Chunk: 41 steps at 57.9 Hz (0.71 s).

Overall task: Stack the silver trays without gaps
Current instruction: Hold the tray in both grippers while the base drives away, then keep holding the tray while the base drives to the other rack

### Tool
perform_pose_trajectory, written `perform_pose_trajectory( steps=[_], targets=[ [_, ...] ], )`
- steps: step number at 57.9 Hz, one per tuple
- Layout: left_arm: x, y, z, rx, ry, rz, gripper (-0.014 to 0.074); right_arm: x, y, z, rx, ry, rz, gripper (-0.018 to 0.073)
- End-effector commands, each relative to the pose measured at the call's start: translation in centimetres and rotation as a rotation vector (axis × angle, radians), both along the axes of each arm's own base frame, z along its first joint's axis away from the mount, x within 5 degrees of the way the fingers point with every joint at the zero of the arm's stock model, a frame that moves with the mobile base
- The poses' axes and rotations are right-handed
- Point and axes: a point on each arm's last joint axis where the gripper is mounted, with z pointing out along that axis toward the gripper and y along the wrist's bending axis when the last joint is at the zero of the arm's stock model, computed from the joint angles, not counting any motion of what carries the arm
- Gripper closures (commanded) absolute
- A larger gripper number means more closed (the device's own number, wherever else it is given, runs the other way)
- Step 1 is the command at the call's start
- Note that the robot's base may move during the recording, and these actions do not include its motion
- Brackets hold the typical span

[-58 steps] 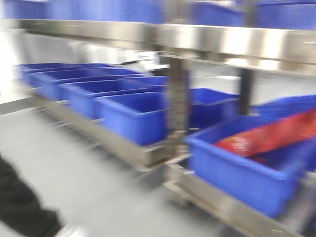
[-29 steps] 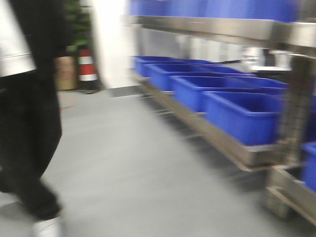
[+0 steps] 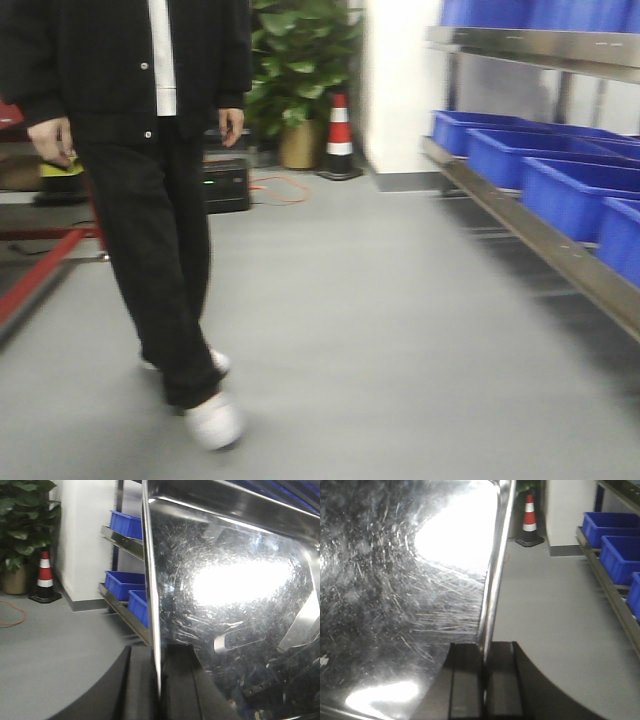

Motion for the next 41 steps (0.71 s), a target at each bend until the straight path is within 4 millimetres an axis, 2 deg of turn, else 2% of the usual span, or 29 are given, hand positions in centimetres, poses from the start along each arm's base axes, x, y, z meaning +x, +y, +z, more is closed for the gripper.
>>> perform_pose_trajectory(
  steps=[1,41],
  targets=[
    [-0.78,0.17,1.76,-0.054,-0.072,-0.003,0.0616,-0.65,-0.02,1.3,-0.021,-0.058,-0.004,0.0638],
    [-0.78,0.17,1.76,-0.054,-0.072,-0.003,0.0616,-0.65,-0.02,1.3,-0.021,-0.058,-0.004,0.0638]
  ],
)
